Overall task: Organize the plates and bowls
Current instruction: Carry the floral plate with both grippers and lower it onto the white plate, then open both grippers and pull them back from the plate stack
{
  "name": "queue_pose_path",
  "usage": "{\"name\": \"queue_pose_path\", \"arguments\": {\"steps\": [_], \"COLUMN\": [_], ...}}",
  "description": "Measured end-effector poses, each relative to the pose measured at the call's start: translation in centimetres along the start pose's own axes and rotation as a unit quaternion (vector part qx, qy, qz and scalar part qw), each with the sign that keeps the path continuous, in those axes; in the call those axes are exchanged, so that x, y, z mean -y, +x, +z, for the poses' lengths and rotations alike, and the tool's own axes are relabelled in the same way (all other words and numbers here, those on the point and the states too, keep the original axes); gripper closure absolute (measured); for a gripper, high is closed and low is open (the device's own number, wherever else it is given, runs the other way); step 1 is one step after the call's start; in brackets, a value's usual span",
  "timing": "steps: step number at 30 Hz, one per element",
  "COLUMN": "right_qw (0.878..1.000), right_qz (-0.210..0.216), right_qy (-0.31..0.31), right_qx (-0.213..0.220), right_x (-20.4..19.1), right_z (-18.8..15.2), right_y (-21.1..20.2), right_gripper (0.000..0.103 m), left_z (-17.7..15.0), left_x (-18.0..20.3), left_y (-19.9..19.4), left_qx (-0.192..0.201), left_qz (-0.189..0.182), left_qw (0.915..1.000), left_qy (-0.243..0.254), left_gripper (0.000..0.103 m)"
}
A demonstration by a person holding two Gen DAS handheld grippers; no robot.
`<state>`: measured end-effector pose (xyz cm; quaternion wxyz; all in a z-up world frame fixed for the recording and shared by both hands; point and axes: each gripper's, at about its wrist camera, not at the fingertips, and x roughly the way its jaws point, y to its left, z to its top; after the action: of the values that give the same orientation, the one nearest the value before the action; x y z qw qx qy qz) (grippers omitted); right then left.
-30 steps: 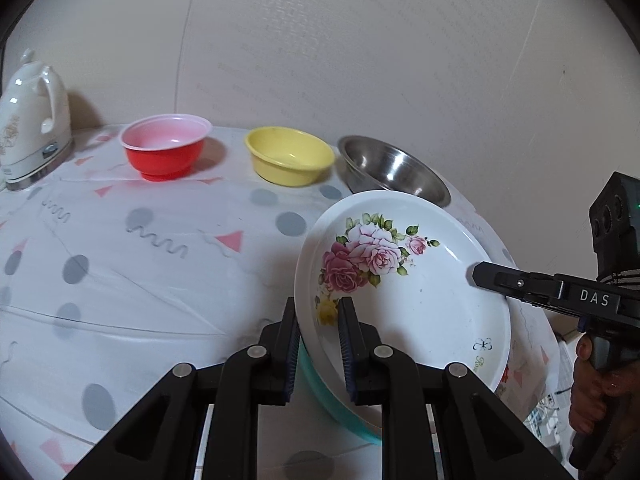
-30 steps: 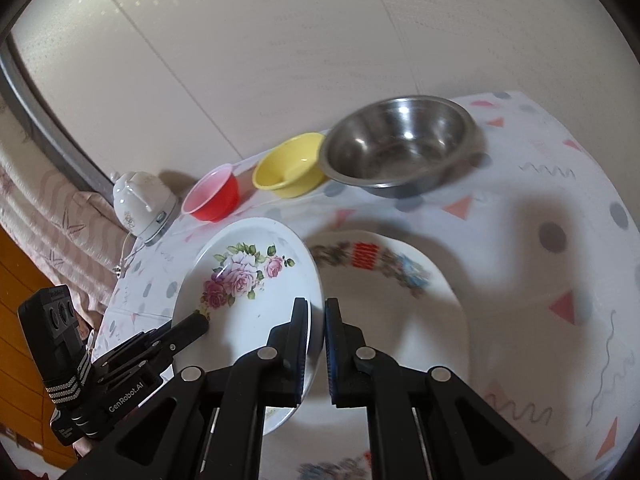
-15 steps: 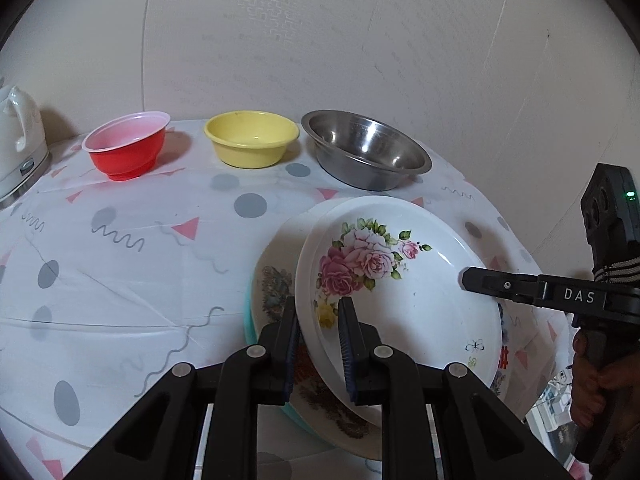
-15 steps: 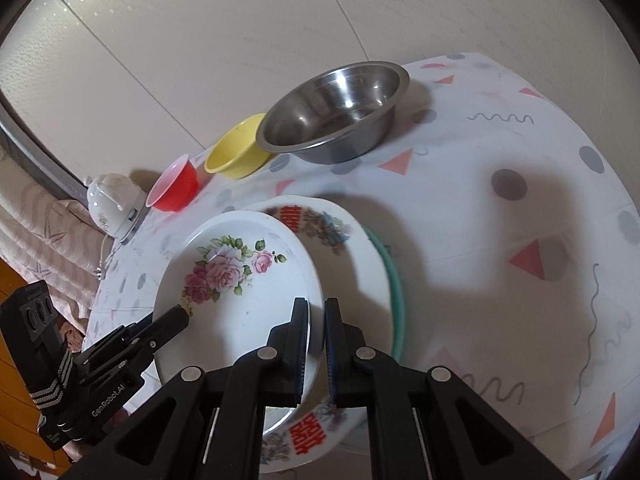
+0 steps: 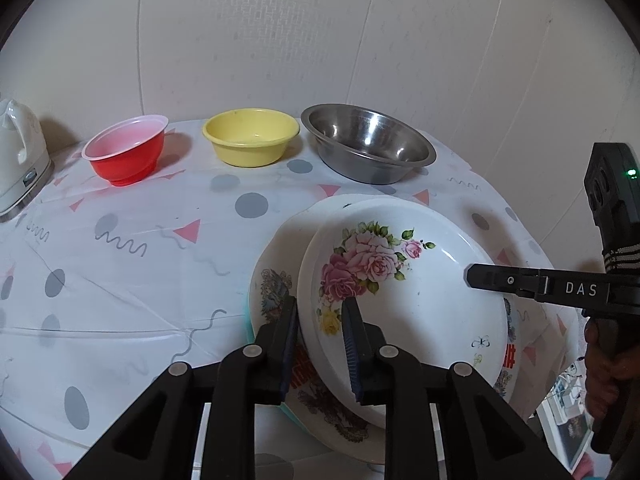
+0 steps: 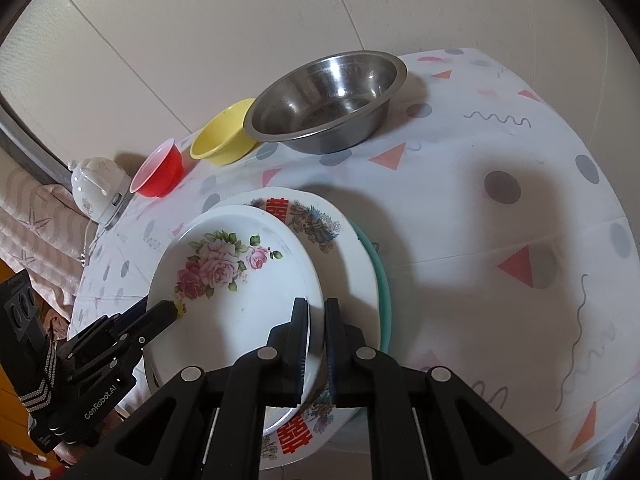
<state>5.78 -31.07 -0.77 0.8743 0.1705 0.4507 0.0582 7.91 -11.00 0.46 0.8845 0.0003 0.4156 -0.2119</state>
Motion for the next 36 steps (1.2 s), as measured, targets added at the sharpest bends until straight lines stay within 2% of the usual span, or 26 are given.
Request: {"name": "queue_pose_path", "arguments": {"steps": [12,17,21,24,28,33,36], "right_qw": [0.999,0.999,0.998,0.996,0.992,0.989,0.985], "right_qz": [-0.032,-0.043,-0.052,-0.067,-0.089,-0.104,-0.117], "right_qy": [-0.013,-0.025,-0.035,-0.061,-0.090,-0.108,-0.126], "right_qx": [-0.023,-0.019,-0.019,-0.021,-0.016,-0.016,-0.019], "right_x": [-0.7,-1.1,-1.5,-2.3,-3.1,-3.5,-4.0], "right_z": [1.1,0.9,1.0,1.0,0.8,0.7,0.7], "right_y": [0.3,0.2,0.2,0.2,0.4,0.5,0.7], "right_gripper": [0.094,0.092,0.091,0.085,0.080,0.079,0.075], "left_z": [0.1,0.3,0.4,0.4,0.3,0.0,0.0], "left_x": [0.0,-0.7,-1.7,-2.8,-4.1,-4.6,-4.7], "left_y": [-0.3,-1.0,-1.5,-1.8,-1.8,-1.9,-1.7], "left_qx": [-0.001,0.014,0.024,0.030,0.029,0.027,0.024], "left_qz": [-0.004,-0.007,-0.006,-0.006,-0.001,0.008,0.009], "left_qw": [1.0000,0.9998,0.9993,0.9982,0.9970,0.9970,0.9969], "left_qy": [0.007,-0.012,-0.028,-0.051,-0.072,-0.073,-0.074], "left_gripper": [0.063,0.051,0.048,0.043,0.042,0.042,0.040]}}
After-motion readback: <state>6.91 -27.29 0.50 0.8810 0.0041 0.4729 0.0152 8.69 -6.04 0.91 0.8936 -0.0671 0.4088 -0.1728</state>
